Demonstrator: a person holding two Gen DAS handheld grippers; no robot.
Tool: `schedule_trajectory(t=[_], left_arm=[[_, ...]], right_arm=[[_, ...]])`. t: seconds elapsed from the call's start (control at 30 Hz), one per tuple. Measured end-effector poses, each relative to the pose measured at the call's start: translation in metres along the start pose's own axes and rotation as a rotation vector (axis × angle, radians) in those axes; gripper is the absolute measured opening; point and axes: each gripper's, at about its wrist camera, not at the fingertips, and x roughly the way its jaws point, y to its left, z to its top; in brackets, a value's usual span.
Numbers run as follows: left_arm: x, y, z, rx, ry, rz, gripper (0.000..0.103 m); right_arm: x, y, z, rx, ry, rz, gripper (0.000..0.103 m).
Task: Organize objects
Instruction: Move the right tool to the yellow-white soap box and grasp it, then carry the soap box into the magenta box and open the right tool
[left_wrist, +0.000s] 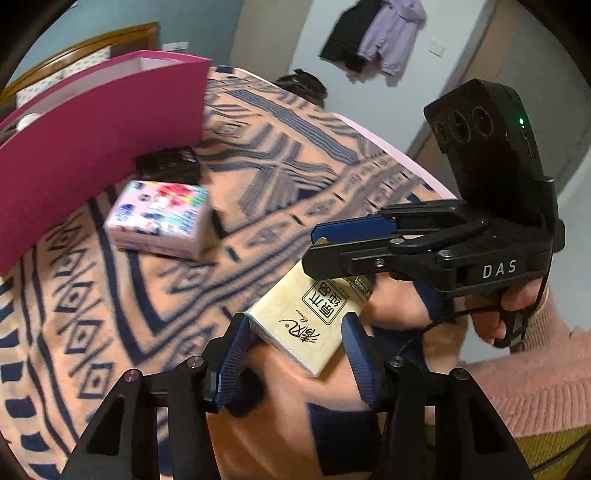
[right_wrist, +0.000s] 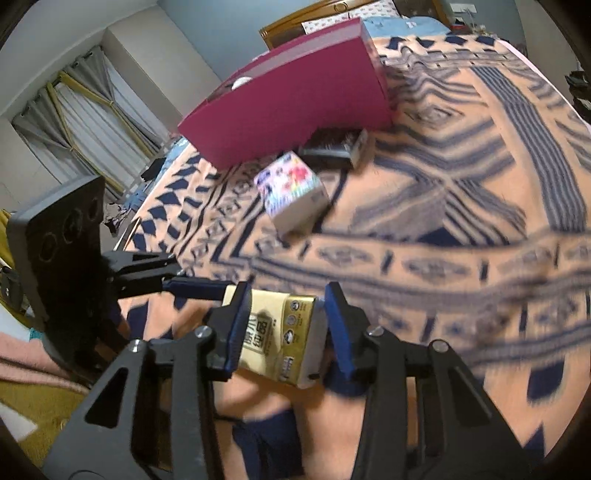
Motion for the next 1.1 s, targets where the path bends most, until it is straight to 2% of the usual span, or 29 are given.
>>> schedule_trajectory(t=[0.13,0.23,0.3,0.53,0.6,0.67,0.87,1.1], left_arm=[[-0.005,0.019,0.009,-0.038,-0.024,0.046,0.052],[-0.002,0.035,0.011,-0.083,-0.007,0.064,0.052],[-0.002,0.044,0.008,-0.116,0.003,0.048,0.052],[0.002,0.042,-0.002,-0.169,0.028,-0.025,0.051],[0.003,0.039,-0.003,-0.170,0.030,-0.036,0.047],[0.003,0.035,-0.001,-0.163,0.026,-0.032,0.047],[-0.014,0.032,0.008,-0.150,-0.020,-0.028,0.047],[-0.044,0.034,0.037,-0.108,-0.121,0.027,0.047]], right_arm=[[0.016,-0.003,0.018,0.002,-0.010,0.025,0.045],[0.029,-0.006,0.024,0.002,0.014,0.021,0.047],[0.032,-0.010,0.023,0.016,0.033,0.030,0.051],[0.029,-0.016,0.012,0.025,0.055,0.057,0.051],[0.030,-0.015,0.009,0.023,0.067,0.067,0.041],[0.029,-0.012,0.008,0.014,0.068,0.057,0.041],[0.015,-0.001,0.020,-0.025,0.029,0.042,0.040],[-0.004,0.015,0.049,-0.088,-0.052,0.048,0.040]])
